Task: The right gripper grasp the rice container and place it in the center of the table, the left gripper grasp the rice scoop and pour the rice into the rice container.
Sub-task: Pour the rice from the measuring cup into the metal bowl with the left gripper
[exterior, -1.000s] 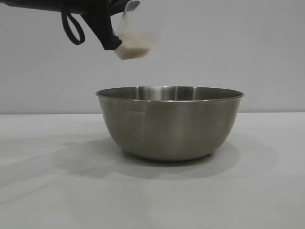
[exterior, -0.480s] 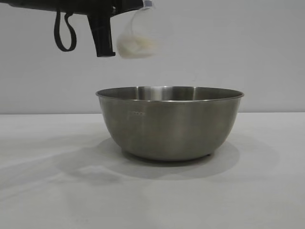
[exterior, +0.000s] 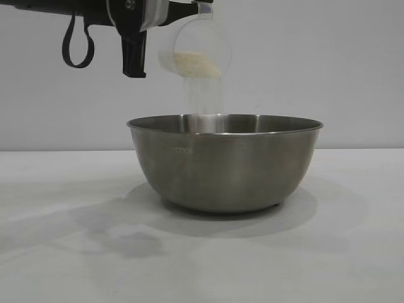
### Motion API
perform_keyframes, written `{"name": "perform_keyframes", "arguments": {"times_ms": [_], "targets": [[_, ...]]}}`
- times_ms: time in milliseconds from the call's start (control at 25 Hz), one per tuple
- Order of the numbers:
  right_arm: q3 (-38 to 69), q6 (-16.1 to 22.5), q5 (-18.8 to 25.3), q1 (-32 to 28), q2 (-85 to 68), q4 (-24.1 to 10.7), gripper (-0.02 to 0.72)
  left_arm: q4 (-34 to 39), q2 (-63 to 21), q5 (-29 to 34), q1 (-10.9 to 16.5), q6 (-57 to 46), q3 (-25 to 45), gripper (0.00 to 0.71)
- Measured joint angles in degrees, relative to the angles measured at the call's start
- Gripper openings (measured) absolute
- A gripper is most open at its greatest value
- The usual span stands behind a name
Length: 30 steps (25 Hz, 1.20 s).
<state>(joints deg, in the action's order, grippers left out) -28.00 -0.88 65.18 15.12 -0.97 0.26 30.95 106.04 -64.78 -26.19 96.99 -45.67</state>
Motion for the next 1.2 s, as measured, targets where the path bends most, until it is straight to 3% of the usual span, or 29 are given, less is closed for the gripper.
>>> {"name": "perform_keyframes", "arguments": {"times_ms": [680, 1200], "targets": [[0.00, 0.00, 0.00, 0.00, 0.00, 0.00, 0.578, 3.34, 0.00, -0.19, 0.00, 21.92, -0.13, 0.000], [0.00, 0.00, 0.00, 0.00, 0.00, 0.00, 0.578, 4.43, 0.00, -0.23, 0.00, 23.91, -0.13, 0.000]]}}
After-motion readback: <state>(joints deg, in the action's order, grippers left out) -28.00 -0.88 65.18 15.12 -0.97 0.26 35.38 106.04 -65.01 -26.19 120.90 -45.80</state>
